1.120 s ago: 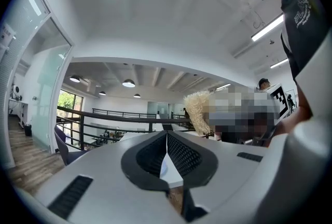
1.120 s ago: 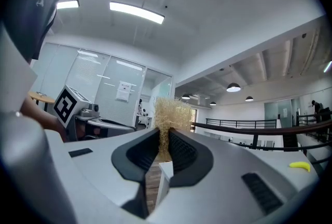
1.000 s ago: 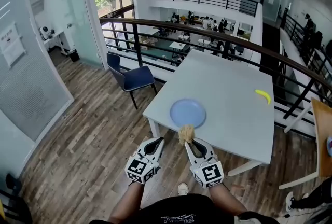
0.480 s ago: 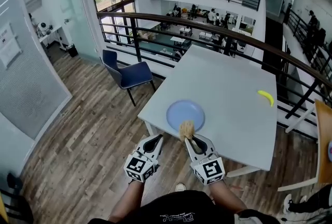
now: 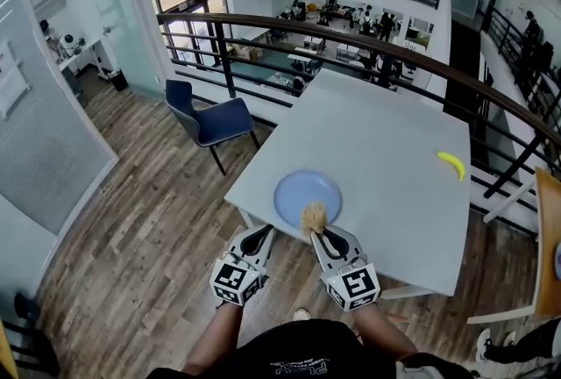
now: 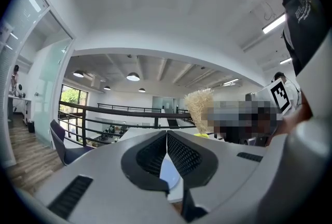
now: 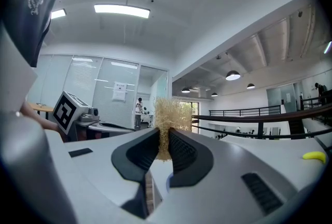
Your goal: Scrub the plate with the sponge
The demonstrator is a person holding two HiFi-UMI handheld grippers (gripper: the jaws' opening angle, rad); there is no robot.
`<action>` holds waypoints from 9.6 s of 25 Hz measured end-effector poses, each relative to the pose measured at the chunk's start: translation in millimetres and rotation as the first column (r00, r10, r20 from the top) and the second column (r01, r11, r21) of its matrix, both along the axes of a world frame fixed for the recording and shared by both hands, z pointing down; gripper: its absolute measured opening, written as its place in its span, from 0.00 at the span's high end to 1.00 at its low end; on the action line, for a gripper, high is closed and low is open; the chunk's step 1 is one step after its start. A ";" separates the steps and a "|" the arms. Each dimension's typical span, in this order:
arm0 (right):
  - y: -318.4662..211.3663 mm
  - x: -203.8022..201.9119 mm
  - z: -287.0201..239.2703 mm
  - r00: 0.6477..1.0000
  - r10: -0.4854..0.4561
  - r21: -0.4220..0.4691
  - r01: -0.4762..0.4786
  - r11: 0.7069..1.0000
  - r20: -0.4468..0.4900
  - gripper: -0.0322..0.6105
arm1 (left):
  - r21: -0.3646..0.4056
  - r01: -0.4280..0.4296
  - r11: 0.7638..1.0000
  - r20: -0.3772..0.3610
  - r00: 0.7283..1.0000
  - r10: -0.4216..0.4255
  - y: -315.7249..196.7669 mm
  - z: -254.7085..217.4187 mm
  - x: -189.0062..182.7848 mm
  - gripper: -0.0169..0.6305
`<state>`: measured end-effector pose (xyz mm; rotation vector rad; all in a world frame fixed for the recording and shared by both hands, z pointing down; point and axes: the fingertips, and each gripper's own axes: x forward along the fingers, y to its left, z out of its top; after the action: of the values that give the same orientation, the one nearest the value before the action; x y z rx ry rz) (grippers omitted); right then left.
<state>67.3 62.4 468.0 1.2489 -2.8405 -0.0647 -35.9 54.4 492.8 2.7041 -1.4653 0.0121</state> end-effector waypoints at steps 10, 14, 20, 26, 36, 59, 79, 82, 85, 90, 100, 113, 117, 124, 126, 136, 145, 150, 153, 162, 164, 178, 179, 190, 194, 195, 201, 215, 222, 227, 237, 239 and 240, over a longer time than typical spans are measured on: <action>-31.2 13.3 5.3 1.000 -0.028 -0.022 0.028 0.999 0.002 0.86 | 0.012 0.035 0.999 0.045 0.998 -0.035 -23.5 -3.1 12.9 0.95; -43.9 13.8 5.0 1.000 -0.029 -0.027 0.029 0.999 0.002 0.86 | -0.001 0.040 0.999 0.048 0.998 -0.040 -31.1 -1.8 12.3 0.95; -72.5 2.3 10.6 1.000 -0.015 -0.030 0.015 0.999 -0.001 0.86 | -0.005 0.039 0.999 0.047 0.998 -0.039 -57.6 7.7 -2.9 0.95; -116.9 -8.0 7.6 0.999 0.023 0.005 -0.023 1.000 -0.047 0.86 | 0.035 -0.002 0.999 0.114 0.993 -0.002 -98.3 0.2 -12.9 0.95; -184.0 -64.3 19.7 0.998 0.042 -0.022 -0.043 0.999 -0.050 0.86 | 0.058 -0.027 0.998 0.173 0.985 0.016 -160.2 -2.8 -65.2 0.95; -289.6 -136.4 -14.3 0.988 0.152 -0.016 -0.152 0.988 -0.016 0.86 | 0.072 -0.160 0.984 0.035 0.987 0.158 -295.0 -26.4 -110.6 0.95; -310.1 -31.4 40.6 0.950 0.306 -0.129 -0.311 0.942 -0.060 0.86 | -0.022 -0.193 0.981 0.006 0.981 0.193 -318.1 22.1 -44.0 0.95; -309.3 -22.0 49.7 0.948 0.312 -0.142 -0.318 0.937 -0.063 0.86 | -0.049 -0.199 0.979 0.015 0.980 0.200 -317.2 34.1 -34.2 0.95; -305.3 -17.6 60.2 0.947 0.315 -0.164 -0.322 0.932 -0.070 0.86 | -0.078 -0.201 0.977 0.014 0.979 0.202 -315.1 44.0 -29.8 0.95; -303.1 -10.2 77.7 0.942 0.323 -0.190 -0.336 0.923 -0.093 0.86 | -0.144 -0.200 0.969 0.015 0.979 0.204 -313.8 65.0 -23.1 0.95; -294.1 -22.8 99.0 0.953 0.292 -0.237 -0.303 0.923 -0.081 0.86 | -0.281 -0.207 0.937 0.014 0.975 0.220 -303.2 106.8 -24.0 0.95; -287.3 -32.2 133.4 0.958 0.274 -0.284 -0.288 0.915 -0.090 0.86 | -0.492 -0.225 0.841 -0.028 0.970 0.242 -285.0 173.8 -16.0 0.77; -290.0 -29.5 138.0 0.957 0.273 -0.278 -0.289 0.916 -0.095 0.86 | -0.604 -0.188 0.775 -0.031 0.977 0.213 -280.4 206.8 -19.6 0.77; -283.3 -34.0 141.3 0.957 0.264 -0.247 -0.287 0.926 -0.122 0.86 | -0.732 -0.107 0.673 -0.008 0.989 0.148 -268.2 239.2 -34.2 0.75; -282.1 -35.0 141.3 0.958 0.256 -0.243 -0.280 0.929 -0.125 0.86 | -0.760 -0.101 0.642 -0.019 0.991 0.133 -266.4 247.4 -35.8 0.75; -285.0 -21.8 154.1 0.956 0.270 -0.277 -0.293 0.915 -0.117 0.86 | -0.871 -0.190 0.452 -0.194 0.980 0.038 -248.0 281.7 -27.7 0.75; -280.5 -22.3 155.7 0.957 0.265 -0.279 -0.288 0.916 -0.117 0.86 | -0.898 -0.210 0.387 -0.215 0.976 0.031 -243.5 292.1 -18.7 0.81; -276.7 -19.1 160.3 0.957 0.261 -0.290 -0.287 0.913 -0.125 0.86 | -0.910 -0.168 0.379 -0.172 0.985 0.023 -245.1 296.3 -21.5 0.88; -275.9 -15.4 160.2 0.955 0.269 -0.290 -0.294 0.911 -0.125 0.86 | -0.917 -0.160 0.365 -0.170 0.985 0.006 -245.9 295.6 -20.5 0.90; -273.4 -10.3 164.7 0.955 0.265 -0.295 -0.293 0.909 -0.132 0.86 | -0.923 -0.155 0.351 -0.177 0.984 -0.032 -250.3 297.7 -21.6 0.93; -274.1 -9.8 163.8 0.955 0.265 -0.295 -0.293 0.909 -0.133 0.86 | -0.922 -0.164 0.350 -0.188 0.981 -0.037 -250.7 296.3 -21.4 0.93; -256.6 -3.4 169.1 0.952 0.251 -0.325 -0.296 0.898 -0.176 0.86 | -0.862 -0.201 0.466 -0.265 0.961 -0.075 -270.1 260.2 -21.9 0.93; -257.0 -2.3 166.9 0.950 0.254 -0.322 -0.301 0.898 -0.179 0.86 | -0.851 -0.203 0.484 -0.273 0.959 -0.077 -273.5 253.8 -21.5 0.93; -266.5 -9.1 111.3 0.961 0.243 -0.226 -0.269 0.936 -0.135 0.86 | -0.704 -0.192 0.684 -0.292 0.956 -0.033 -315.8 171.6 -17.4 0.93; -270.6 -15.8 88.4 0.965 0.232 -0.182 -0.251 0.951 -0.121 0.86 | -0.651 -0.177 0.738 -0.291 0.956 -0.027 -330.6 142.6 -20.4 0.93; -271.9 -17.3 83.5 0.966 0.231 -0.171 -0.249 0.953 -0.118 0.86 | -0.638 -0.176 0.749 -0.293 0.956 -0.025 -333.4 136.4 -20.8 0.93; -288.8 -29.9 61.9 0.966 0.233 -0.126 -0.247 0.961 -0.113 0.86 | -0.560 -0.166 0.811 -0.292 0.956 -0.005 -353.4 101.7 -28.2 0.93; -317.0 -81.8 18.5 0.973 0.183 -0.056 -0.193 0.980 -0.142 0.86 | -0.419 -0.121 0.900 -0.247 0.969 0.015 -366.9 32.1 -41.7 0.93; -325.6 -96.7 14.7 0.972 0.159 -0.059 -0.171 0.983 -0.173 0.86 | -0.377 -0.136 0.916 -0.230 0.972 0.049 -358.5 13.6 -32.7 0.93; -328.3 -100.5 12.4 0.972 0.150 -0.049 -0.161 0.986 -0.179 0.86 | -0.351 -0.157 0.923 -0.250 0.966 0.069 -354.0 4.7 -25.7 0.93; -335.5 -100.6 9.9 0.965 0.161 -0.045 -0.174 0.984 -0.206 0.86 | -0.343 -0.156 0.926 -0.246 0.967 0.072 -353.1 2.1 -27.2 0.93; -337.9 -99.8 7.8 0.965 0.163 -0.043 -0.175 0.984 -0.205 0.86 | -0.342 -0.155 0.927 -0.239 0.968 0.074 -352.9 1.3 -28.4 0.93; -339.5 -99.0 6.9 0.965 0.165 -0.041 -0.177 0.983 -0.204 0.86 | -0.341 -0.154 0.927 -0.237 0.969 0.074 -353.2 1.0 -28.7 0.93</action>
<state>-31.7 -277.0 474.8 1.3845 -2.5377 -0.0942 -64.7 -298.8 493.8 2.4022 -1.1160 -0.0137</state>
